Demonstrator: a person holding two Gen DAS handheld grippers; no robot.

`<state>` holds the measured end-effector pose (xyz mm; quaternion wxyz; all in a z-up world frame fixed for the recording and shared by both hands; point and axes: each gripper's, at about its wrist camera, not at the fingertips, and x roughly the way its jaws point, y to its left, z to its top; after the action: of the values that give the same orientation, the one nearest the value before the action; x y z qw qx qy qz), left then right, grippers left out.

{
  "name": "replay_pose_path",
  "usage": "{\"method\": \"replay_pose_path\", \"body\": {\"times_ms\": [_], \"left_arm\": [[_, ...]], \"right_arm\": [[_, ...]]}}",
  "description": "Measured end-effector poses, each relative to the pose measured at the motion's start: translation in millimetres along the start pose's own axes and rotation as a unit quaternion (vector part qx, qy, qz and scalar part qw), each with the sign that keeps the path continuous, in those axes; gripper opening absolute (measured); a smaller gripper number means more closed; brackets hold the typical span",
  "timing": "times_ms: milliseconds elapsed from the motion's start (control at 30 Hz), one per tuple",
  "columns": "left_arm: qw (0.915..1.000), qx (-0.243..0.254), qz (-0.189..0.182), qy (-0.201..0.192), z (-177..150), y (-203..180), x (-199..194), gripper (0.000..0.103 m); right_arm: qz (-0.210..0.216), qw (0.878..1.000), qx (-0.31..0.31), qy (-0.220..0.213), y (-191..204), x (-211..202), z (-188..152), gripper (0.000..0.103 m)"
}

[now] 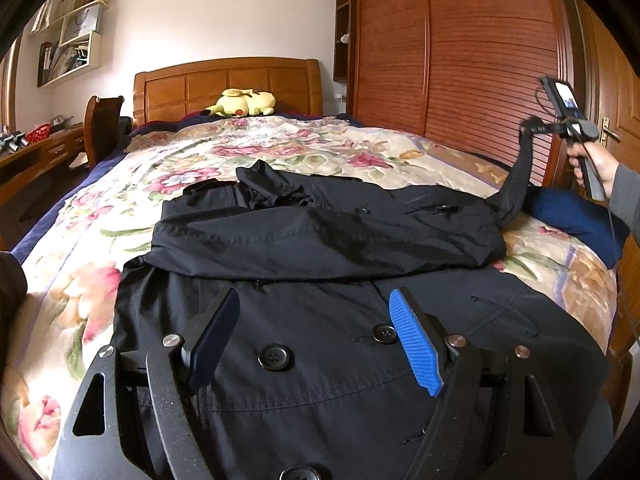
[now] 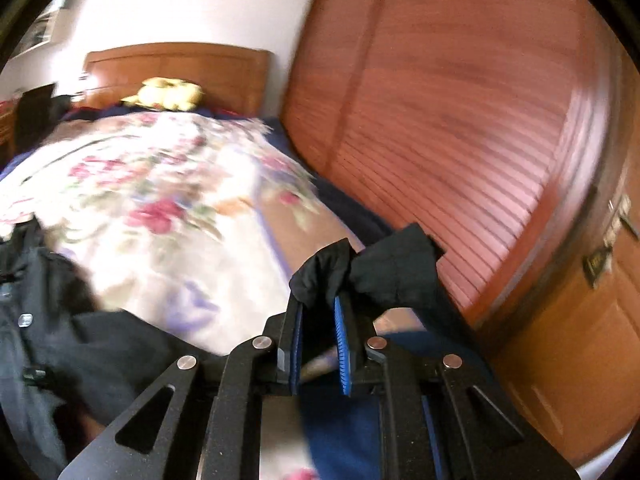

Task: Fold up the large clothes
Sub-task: 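Lift the held sleeve with the right gripper and carry it over the coat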

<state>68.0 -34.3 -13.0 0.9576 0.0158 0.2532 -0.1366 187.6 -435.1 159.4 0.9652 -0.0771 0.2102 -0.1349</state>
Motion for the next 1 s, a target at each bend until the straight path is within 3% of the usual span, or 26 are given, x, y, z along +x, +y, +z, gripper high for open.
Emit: {"method": "replay_pose_path", "body": {"times_ms": [200, 533, 800, 1000], "left_arm": [[1.0, -0.003, 0.002, -0.008, 1.5, 4.6, -7.8, 0.078], [0.9995, -0.018, 0.015, -0.022, 1.4, 26.3, -28.3, 0.078], [0.9984, -0.031, 0.034, -0.033, -2.1, 52.1, -48.2, 0.078], [0.9971, -0.045, 0.046, -0.041, -3.9, 70.0, -59.8, 0.078]], "right_arm": [[0.08, 0.993, -0.066, -0.052, 74.5, -66.4, 16.0, 0.014], [0.206, 0.961, -0.148, -0.112, 200.4, -156.7, 22.2, 0.014], [0.27, 0.939, -0.16, -0.143, 245.6, -202.8, 24.8, 0.013], [0.302, 0.923, -0.173, -0.166, 242.7, -231.7, 20.9, 0.013]]}}
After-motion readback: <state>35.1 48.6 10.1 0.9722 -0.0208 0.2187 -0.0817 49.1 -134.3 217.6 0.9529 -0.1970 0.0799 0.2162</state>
